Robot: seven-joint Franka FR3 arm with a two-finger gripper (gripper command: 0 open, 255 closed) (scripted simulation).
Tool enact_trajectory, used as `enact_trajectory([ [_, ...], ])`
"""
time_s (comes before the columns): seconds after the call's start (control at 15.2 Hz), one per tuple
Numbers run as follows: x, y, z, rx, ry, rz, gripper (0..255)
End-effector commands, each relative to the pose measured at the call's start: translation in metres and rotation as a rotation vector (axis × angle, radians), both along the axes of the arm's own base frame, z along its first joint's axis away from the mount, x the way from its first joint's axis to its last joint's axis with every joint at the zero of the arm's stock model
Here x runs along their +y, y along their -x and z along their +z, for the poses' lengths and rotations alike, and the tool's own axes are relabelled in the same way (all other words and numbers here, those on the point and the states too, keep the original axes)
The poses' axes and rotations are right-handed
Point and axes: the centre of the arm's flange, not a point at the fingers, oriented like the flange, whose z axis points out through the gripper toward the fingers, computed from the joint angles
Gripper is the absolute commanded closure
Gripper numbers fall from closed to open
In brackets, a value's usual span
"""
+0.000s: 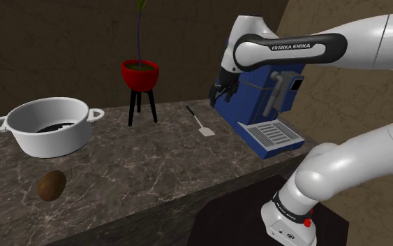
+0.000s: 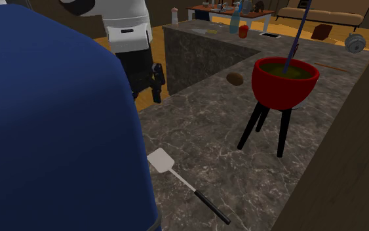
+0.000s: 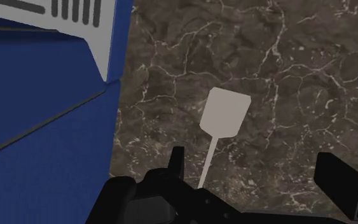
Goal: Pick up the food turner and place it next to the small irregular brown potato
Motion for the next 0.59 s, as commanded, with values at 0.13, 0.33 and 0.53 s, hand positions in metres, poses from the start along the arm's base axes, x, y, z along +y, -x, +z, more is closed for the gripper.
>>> enact_trajectory([
  [0.13, -0.009, -0.038, -0.035, 0.005, -0.009, -0.067, 0],
  [0.33, -0.017, -0.067, -0.062, 0.009, -0.016, -0.117, 0],
  [0.53, -0.027, -0.095, -0.089, 0.013, -0.022, -0.166, 0],
])
